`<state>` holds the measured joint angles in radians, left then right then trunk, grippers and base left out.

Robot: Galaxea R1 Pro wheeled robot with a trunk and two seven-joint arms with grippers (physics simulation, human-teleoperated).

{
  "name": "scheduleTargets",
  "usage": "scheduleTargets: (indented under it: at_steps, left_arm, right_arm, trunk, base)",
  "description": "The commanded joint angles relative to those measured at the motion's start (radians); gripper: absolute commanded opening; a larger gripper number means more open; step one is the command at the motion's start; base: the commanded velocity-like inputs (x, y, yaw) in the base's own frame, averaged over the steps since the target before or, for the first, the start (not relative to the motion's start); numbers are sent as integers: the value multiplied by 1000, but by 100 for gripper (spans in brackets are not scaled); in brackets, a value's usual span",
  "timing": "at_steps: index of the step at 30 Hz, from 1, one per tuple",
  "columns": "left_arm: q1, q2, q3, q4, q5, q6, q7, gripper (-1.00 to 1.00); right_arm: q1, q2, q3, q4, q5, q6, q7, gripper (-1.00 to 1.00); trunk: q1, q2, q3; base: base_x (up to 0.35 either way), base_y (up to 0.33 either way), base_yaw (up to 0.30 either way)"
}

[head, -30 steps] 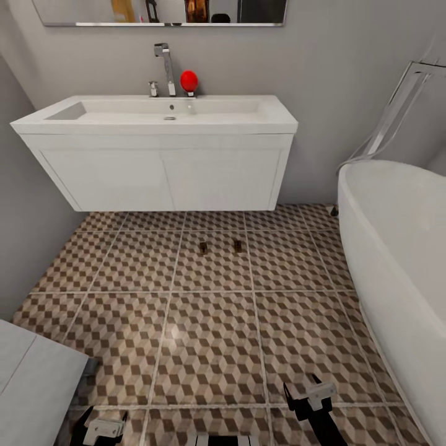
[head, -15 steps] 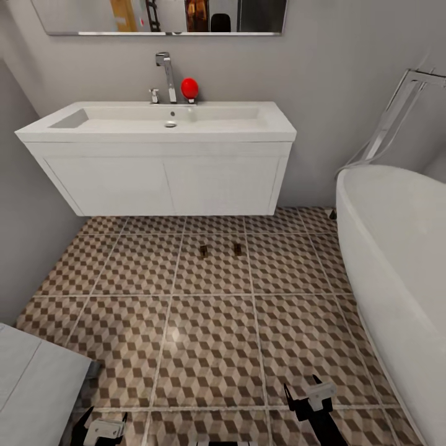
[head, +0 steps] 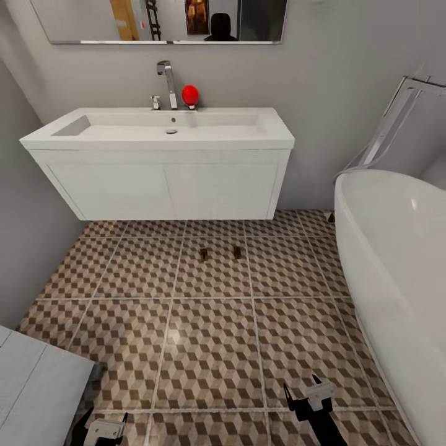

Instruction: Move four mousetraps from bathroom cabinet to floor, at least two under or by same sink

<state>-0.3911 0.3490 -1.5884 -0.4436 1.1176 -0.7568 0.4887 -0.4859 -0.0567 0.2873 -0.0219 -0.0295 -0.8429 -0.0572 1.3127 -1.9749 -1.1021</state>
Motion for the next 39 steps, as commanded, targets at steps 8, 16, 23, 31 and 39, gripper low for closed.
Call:
scheduleTargets:
  at_steps: [8,16,23,31,39]
  left_arm:
    - [-2,1,-8,-3,2,-3,8,100]
    - [-2,0,-8,-3,2,-3,7,100]
    - [-2,0,-8,-3,2,-2,6,100]
    - [-2,-2,-8,-3,2,-1,5,100]
    - [-2,-4,-8,-3,2,-1,5,100]
  right_arm:
    - [0,0,9,0,-3,-1,-7,100]
    - [0,0,9,0,-3,-1,-7,100]
    - [0,1,9,0,-3,0,-7,100]
    - [0,3,9,0,-3,1,-7,100]
    - [0,3,9,0,-3,1,-7,100]
  trunk:
    - [-31,56,24]
    - [-62,112,50]
    - [-88,161,71]
    - [-119,217,97]
    - [-150,273,122]
  base:
    - [0,0,0]
    - [0,0,0]
    - [0,0,0]
    - [0,0,0]
    - [0,0,0]
